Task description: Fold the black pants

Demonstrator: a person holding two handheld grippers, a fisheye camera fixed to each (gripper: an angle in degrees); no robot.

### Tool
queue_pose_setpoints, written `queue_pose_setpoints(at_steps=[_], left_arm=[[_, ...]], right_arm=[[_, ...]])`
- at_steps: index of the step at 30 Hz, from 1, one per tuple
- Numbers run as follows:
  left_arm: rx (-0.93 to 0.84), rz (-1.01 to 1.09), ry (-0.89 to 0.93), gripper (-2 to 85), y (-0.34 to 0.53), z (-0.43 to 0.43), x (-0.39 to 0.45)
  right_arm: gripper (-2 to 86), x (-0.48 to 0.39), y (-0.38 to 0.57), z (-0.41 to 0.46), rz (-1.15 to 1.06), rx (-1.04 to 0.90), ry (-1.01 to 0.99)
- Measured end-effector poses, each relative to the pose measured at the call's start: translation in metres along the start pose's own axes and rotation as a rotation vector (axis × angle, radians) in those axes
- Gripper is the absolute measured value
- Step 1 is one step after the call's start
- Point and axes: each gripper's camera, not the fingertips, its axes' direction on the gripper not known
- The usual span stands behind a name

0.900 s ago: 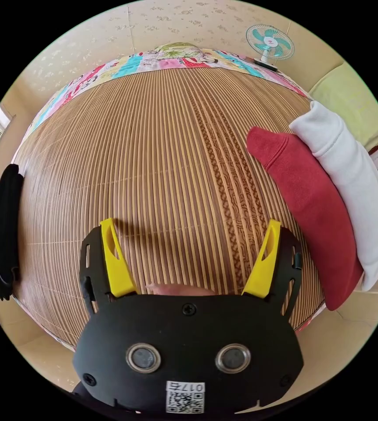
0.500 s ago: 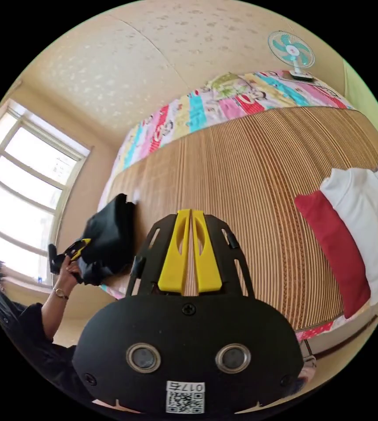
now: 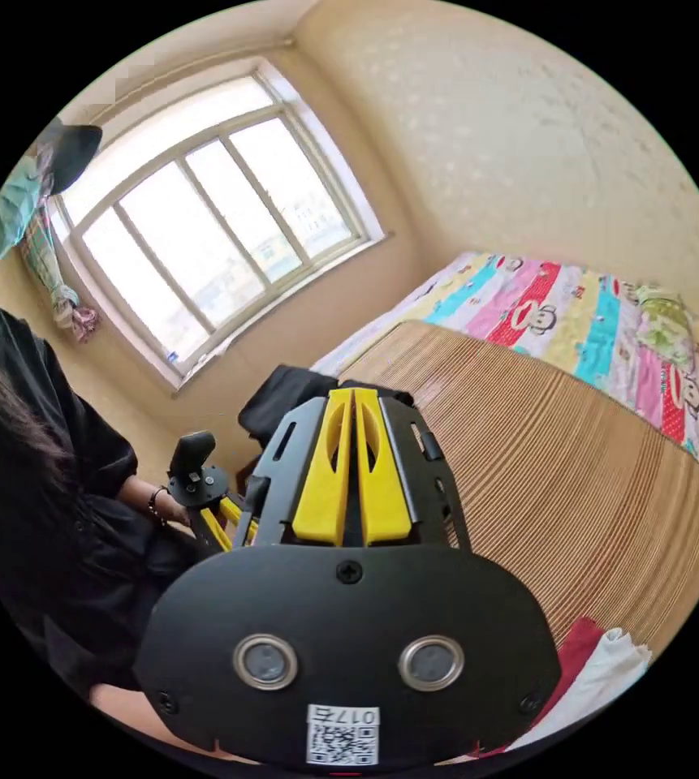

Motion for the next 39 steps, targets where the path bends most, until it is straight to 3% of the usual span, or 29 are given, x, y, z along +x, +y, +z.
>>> queue_pose_setpoints(at_steps=[3,5,8,12,14,16,21,28,32,34,39], left_arm=[[0.198,-0.178,-0.048,6.4,0.039,-0.035,-0.013],[0.3,-0.258,-0.114,6.9,0.059,-0.057,-0.019],[0.43,-0.349,-0.257,7.4,0.085,-0.088,-0.026],[0.566,-0.403,-0.294,6.8,0.109,-0.119,-0.033],[0.614,-0.418,-0.281,6.3,0.118,-0.127,-0.035],[0.633,-0.458,-0.291,4.9,0.127,-0.136,-0.039],[0.692,-0.584,-0.154,2.1,0.15,-0.151,-0.058],[0.461,-0.666,0.026,19.2,0.125,-0.125,-0.094],[0.478,-0.594,-0.107,20.4,0.102,-0.135,-0.078],[0.487,-0.474,-0.227,20.9,0.085,-0.151,-0.055],[0.553,-0.123,-0.288,22.8,0.053,-0.192,-0.007]], right_arm=[[6.1,0.013,-0.024,0.093,0.029,-0.198,0.02],[14.4,0.02,-0.054,0.173,0.07,-0.344,0.016],[18.0,0.02,-0.093,0.254,0.072,-0.392,0.067],[17.6,0.036,-0.137,0.319,0.099,-0.439,0.195],[13.4,0.063,-0.142,0.369,0.141,-0.698,0.132],[8.0,0.078,-0.134,0.375,0.19,-0.782,0.093],[4.9,0.108,-0.101,0.253,0.474,-0.457,-0.294],[4.4,0.101,0.017,0.018,0.639,0.196,-0.858],[4.2,0.046,0.019,-0.098,0.376,0.33,-0.912],[4.0,0.016,0.008,-0.145,0.221,0.367,-0.965],[3.6,-0.073,-0.022,-0.27,-0.165,0.415,-0.954]])
